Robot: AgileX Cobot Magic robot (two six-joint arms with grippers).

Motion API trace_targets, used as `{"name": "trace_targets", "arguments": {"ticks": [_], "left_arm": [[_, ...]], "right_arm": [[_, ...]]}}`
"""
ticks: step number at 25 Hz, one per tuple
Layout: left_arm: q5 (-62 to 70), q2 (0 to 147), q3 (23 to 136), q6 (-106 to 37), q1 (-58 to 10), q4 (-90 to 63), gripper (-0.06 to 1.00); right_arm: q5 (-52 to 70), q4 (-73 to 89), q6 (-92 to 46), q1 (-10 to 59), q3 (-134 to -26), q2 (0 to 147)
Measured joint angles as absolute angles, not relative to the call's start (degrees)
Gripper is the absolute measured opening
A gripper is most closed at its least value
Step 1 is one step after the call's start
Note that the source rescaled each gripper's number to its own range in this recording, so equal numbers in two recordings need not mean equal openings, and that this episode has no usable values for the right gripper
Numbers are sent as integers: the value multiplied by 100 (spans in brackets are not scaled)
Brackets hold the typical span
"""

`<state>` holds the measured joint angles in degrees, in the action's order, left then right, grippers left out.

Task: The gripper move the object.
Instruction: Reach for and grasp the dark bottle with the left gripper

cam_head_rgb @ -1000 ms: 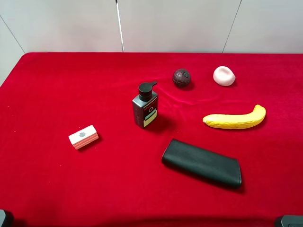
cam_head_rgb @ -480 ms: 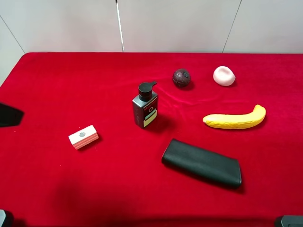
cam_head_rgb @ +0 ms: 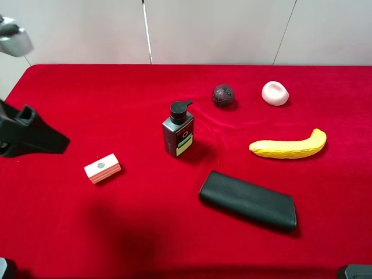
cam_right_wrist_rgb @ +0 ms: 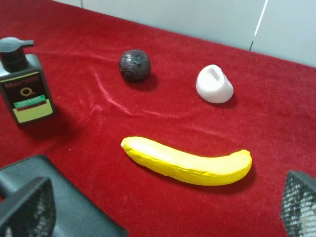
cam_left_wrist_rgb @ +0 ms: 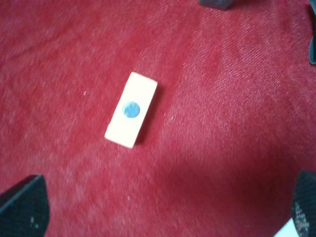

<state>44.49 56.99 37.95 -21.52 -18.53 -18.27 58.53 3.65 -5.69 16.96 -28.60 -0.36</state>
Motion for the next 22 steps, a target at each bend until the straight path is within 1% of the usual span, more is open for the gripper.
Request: {"name": "trace_targets", "arguments": {"ticks": [7, 22], "left_arm": [[3855, 6050, 3795, -2181, -2457, -1788, 97], [2443, 7188, 3795, -2188, -3439, -1786, 97]], "right_arm": [[5853, 365, -569, 1696, -2860, -36], [5847, 370, -569, 1696, -2860, -36]]}}
